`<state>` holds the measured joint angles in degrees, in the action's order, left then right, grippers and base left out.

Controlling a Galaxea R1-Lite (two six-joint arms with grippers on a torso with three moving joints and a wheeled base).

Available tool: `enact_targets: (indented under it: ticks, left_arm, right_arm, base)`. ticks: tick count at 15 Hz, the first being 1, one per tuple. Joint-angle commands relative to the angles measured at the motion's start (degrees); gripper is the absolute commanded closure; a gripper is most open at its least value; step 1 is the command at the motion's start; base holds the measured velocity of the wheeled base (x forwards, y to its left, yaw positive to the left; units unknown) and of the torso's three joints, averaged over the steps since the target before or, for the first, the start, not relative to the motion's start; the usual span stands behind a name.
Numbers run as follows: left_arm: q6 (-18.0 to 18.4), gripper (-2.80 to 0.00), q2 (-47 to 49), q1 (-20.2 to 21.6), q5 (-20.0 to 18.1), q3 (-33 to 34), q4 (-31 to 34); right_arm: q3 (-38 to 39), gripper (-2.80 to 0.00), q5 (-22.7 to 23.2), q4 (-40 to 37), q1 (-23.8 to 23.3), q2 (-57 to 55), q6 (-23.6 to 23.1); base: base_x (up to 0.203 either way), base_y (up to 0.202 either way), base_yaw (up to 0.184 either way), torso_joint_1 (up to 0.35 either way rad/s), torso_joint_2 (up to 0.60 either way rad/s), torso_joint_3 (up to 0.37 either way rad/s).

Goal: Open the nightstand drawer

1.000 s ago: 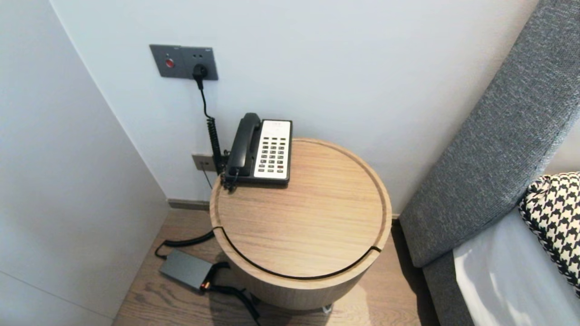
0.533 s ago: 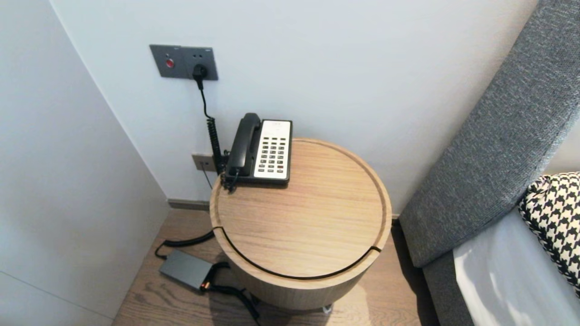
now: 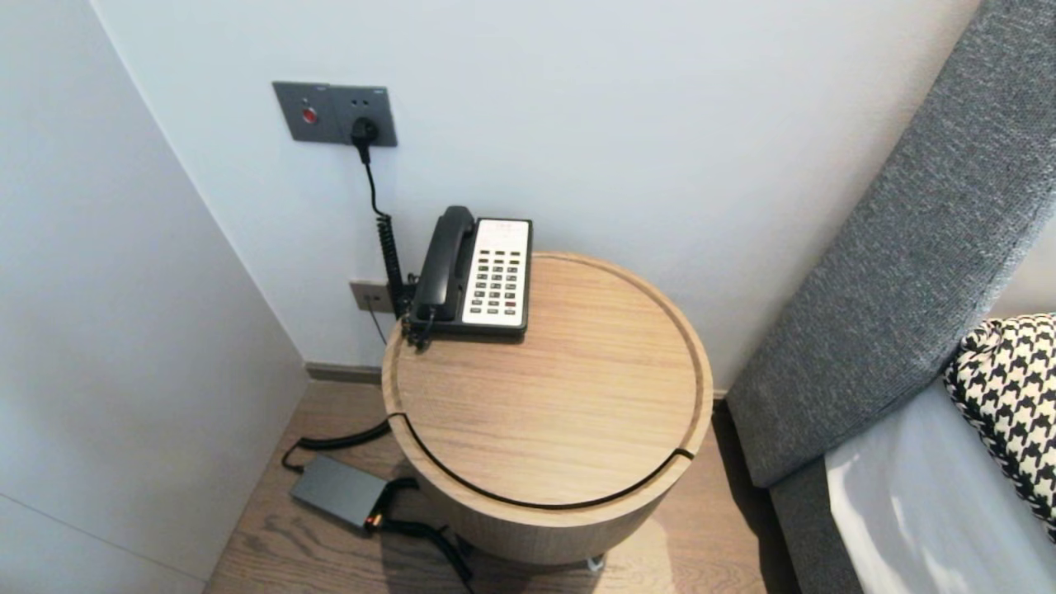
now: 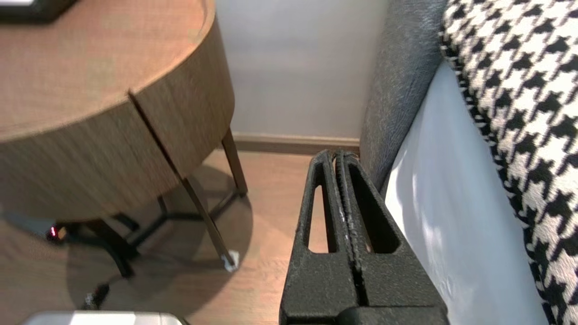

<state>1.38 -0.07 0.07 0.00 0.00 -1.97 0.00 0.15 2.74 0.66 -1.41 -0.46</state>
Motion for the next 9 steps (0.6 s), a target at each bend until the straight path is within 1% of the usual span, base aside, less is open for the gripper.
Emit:
enact_targets:
  ticks: [1,9]
  left_arm:
    - [-0.06,0.0,-0.01,0.01,0.0,0.7,-0.05]
    - [0.03,0.0,-0.01,0.01,0.0,0.7,-0.05]
  right_arm:
    - [1.41,0.0,-0.57,0.07,0.06,0.88,0.99]
    - [1.4,0.0,-0.59,0.07,0.13,0.88,0.99]
  base:
    - [0.0,0.0,0.0,0.0,0.0,0.0]
    - [0.0,0.0,0.0,0.0,0.0,0.0]
